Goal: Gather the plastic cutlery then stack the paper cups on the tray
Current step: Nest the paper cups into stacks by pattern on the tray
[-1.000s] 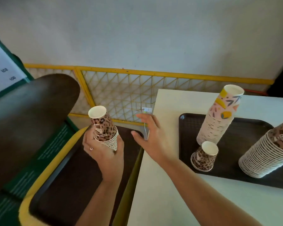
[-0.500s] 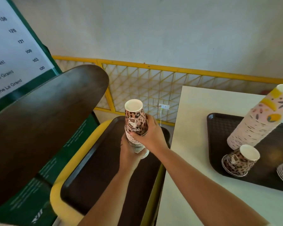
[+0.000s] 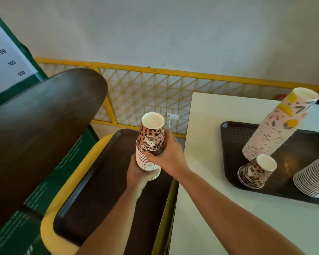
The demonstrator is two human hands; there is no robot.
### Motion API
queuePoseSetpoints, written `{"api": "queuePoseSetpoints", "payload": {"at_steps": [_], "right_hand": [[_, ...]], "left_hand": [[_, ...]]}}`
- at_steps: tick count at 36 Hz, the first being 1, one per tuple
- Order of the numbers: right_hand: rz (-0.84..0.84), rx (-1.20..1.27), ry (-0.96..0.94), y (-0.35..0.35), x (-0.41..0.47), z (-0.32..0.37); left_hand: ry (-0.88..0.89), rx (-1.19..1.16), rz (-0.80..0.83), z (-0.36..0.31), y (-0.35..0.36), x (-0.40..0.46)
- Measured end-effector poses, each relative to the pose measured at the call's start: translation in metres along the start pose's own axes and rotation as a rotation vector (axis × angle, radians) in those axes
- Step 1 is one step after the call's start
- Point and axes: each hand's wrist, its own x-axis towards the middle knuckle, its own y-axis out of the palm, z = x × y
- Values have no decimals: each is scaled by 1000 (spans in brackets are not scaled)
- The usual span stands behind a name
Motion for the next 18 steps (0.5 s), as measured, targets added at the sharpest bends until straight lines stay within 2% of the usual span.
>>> {"api": "queuePoseSetpoints", "payload": {"at_steps": [11,18], "right_hand": [[1,84,-13,-46,-16,7],[-15,61,-62,-96,-37,11]], "left_hand": [[118,107,-43,-21,13,-29],[176,46,84,-49,51,-63]]}}
